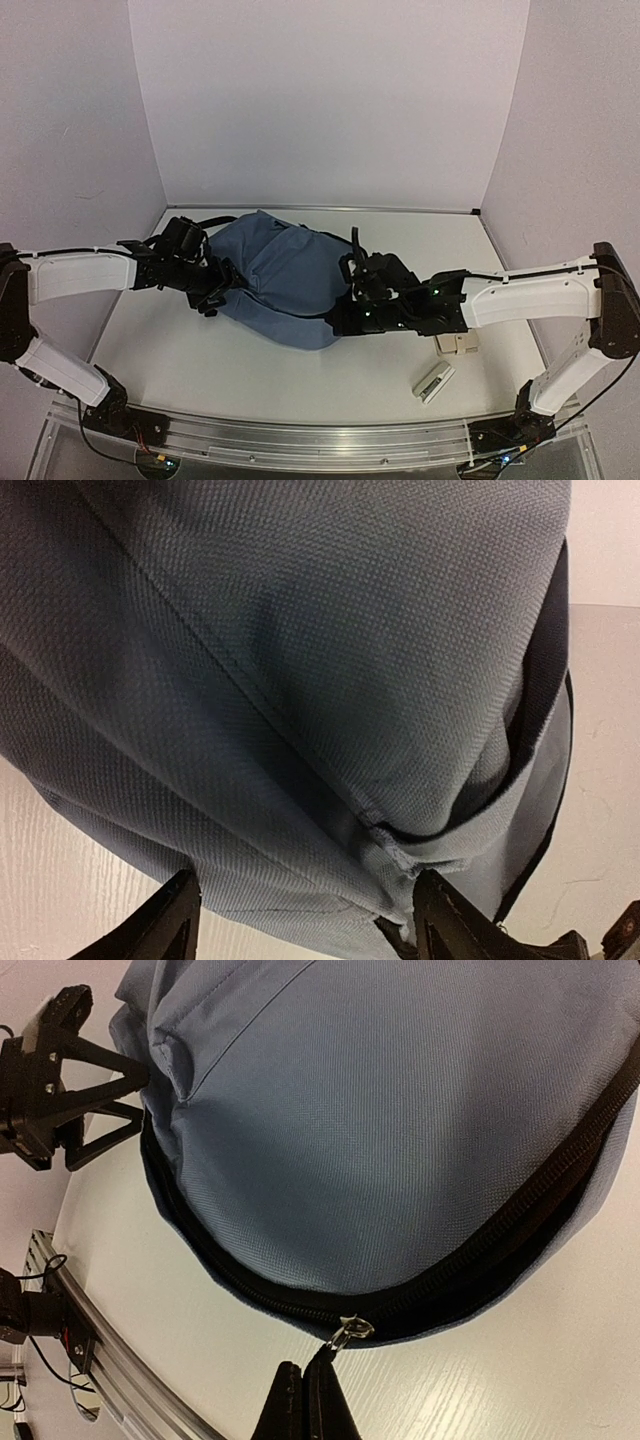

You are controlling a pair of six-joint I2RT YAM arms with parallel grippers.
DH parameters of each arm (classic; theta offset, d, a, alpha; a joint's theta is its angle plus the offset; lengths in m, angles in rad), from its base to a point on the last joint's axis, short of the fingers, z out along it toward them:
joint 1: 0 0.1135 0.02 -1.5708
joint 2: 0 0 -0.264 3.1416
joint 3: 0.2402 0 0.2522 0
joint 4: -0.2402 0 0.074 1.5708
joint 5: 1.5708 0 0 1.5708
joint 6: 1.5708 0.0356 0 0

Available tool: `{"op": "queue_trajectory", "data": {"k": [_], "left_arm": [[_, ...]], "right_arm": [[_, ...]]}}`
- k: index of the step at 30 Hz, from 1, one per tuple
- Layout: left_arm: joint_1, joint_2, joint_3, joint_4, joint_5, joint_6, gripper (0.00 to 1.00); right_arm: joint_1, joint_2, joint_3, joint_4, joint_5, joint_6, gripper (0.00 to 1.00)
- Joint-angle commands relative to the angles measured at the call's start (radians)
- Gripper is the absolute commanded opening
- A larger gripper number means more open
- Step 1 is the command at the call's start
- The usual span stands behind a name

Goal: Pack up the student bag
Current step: Zip the student bag at the center of the board.

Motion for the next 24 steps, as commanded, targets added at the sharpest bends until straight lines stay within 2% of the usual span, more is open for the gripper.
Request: {"op": "queue_trajectory", "data": {"k": [1,4,7,18,24], "left_arm": [[-0.004,0.036,0.077,-0.032,-0.056,0.014,0.7],[-0.003,0.054,0.081,-0.023,-0.064,0.014,0.67],[-0.003,0.077,0.09,-0.03,-0.076,0.017,0.59],[-0.003,0.045,0.058,-0.063,-0.13,0.013,0.03],[0.018,-0.019,0.025,-0.099,-0.153,0.027,0.0]], "right_arm": [[0.012,0.001,-0.011,0.041,-0.011,-0.007,0.0],[0.015,0.005,-0.012,0.043,-0.014,-0.007,0.0],[0.017,0.006,-0.017,0.045,-0.012,-0.004,0.0],[0.019,-0.023,-0.036,0.041,0.032,0.003,0.0],[0.019,-0.054,-0.028,-0.018,0.127,0.004,0.0]]}}
